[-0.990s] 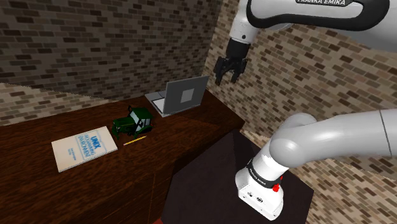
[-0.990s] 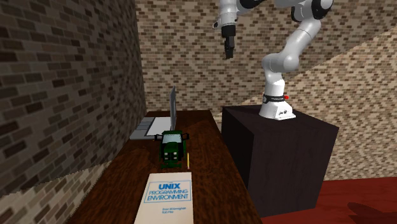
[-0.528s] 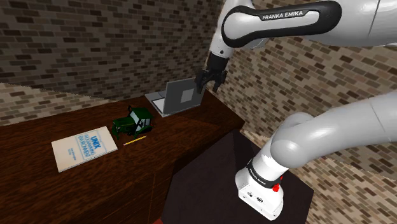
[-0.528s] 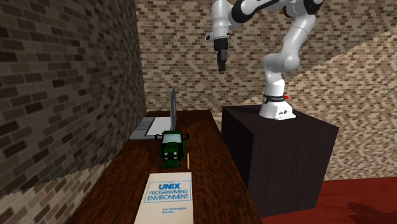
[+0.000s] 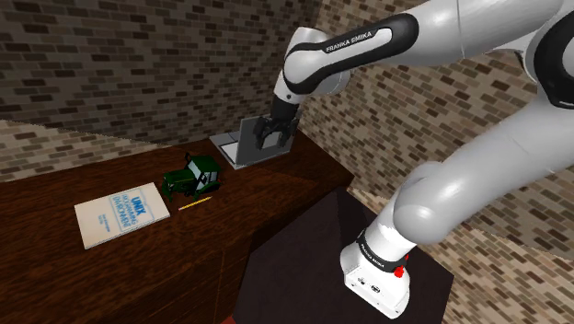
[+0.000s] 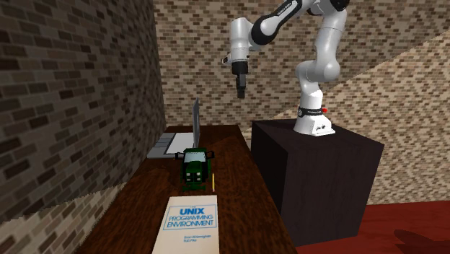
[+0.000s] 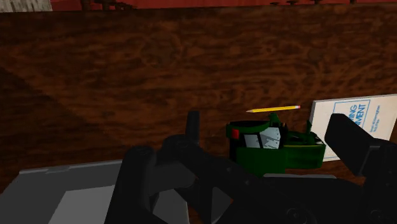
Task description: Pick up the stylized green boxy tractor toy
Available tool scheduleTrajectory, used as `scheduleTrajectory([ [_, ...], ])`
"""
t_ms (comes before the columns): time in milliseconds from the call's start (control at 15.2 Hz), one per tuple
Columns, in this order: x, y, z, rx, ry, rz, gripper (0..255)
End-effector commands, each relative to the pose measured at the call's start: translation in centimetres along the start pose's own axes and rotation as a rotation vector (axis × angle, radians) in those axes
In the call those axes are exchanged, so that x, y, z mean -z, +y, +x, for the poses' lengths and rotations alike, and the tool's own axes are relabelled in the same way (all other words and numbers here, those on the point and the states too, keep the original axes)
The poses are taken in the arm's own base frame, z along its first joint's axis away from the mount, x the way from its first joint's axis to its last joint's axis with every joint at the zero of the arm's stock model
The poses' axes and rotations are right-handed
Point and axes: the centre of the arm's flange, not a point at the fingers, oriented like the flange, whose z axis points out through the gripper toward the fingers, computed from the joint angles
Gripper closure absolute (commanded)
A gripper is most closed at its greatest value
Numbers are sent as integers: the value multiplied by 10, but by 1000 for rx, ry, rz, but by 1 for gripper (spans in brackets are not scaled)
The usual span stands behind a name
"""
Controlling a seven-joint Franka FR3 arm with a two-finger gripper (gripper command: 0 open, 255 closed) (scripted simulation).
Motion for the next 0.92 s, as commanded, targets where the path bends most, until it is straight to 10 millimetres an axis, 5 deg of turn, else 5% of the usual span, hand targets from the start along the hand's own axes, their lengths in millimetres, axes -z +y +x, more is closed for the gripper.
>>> scheduleTrajectory([
  [0, -19, -8, 16, 5, 7, 15, 0],
  [858, -143, -64, 108, 44, 41, 114, 0],
])
